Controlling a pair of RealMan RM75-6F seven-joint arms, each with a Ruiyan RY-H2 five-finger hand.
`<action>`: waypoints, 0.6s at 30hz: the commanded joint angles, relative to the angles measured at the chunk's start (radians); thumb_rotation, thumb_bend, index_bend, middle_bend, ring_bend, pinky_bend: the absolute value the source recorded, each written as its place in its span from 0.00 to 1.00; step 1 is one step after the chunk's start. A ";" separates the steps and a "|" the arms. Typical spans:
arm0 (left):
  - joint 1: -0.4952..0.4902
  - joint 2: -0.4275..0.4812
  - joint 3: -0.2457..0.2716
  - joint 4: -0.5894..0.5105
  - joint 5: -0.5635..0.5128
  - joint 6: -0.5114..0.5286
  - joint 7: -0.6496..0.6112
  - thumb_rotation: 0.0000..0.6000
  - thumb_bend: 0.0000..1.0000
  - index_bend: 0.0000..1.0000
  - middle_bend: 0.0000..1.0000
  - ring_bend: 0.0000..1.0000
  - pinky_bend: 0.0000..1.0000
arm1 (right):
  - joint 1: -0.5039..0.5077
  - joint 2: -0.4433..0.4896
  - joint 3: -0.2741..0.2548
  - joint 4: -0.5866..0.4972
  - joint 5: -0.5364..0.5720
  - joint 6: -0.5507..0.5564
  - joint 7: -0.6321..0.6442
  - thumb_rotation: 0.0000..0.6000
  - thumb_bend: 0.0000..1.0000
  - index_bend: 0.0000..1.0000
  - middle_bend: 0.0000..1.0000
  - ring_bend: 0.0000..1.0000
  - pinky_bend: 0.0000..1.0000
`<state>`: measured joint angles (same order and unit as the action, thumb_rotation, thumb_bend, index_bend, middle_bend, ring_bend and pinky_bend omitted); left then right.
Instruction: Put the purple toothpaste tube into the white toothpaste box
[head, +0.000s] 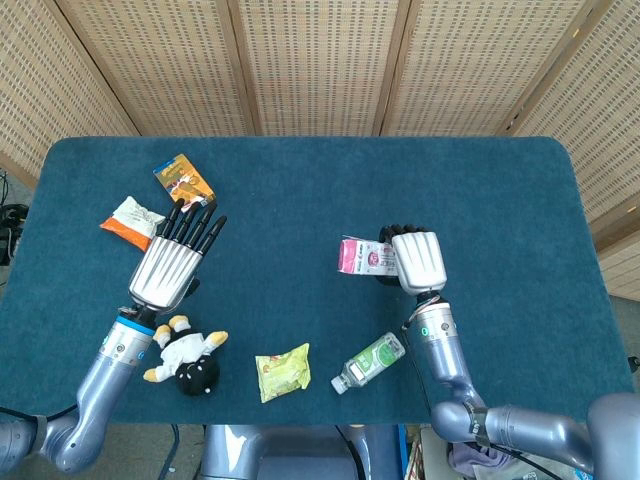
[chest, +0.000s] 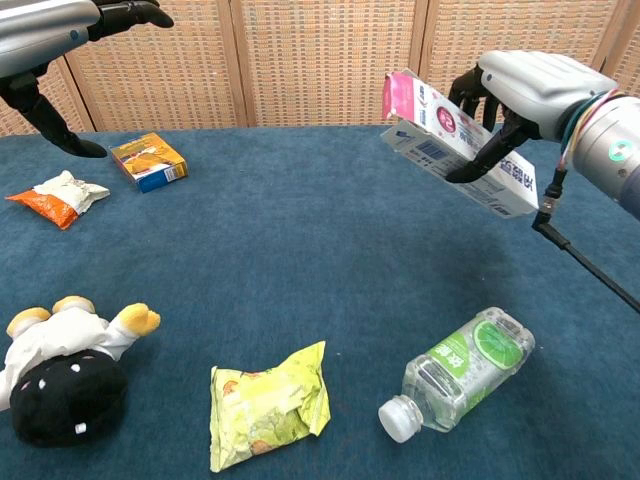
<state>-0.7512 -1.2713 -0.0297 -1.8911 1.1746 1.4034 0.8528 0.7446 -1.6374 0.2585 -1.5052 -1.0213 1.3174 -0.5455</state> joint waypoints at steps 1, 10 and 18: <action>0.022 -0.001 0.012 0.002 0.027 0.003 -0.017 1.00 0.11 0.04 0.00 0.00 0.00 | -0.014 0.012 -0.014 0.009 0.000 -0.006 -0.014 1.00 0.15 0.64 0.59 0.48 0.53; 0.082 -0.025 0.036 0.041 0.074 0.000 -0.058 1.00 0.11 0.04 0.00 0.00 0.00 | -0.053 0.064 -0.093 0.050 -0.021 -0.008 -0.156 1.00 0.15 0.64 0.59 0.48 0.53; 0.115 -0.028 0.031 0.068 0.097 -0.007 -0.091 1.00 0.11 0.04 0.00 0.00 0.00 | -0.071 0.094 -0.119 0.051 0.010 -0.011 -0.290 1.00 0.15 0.65 0.59 0.48 0.53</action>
<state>-0.6387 -1.2997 0.0022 -1.8243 1.2692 1.3977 0.7636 0.6815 -1.5535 0.1481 -1.4553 -1.0259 1.3079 -0.8080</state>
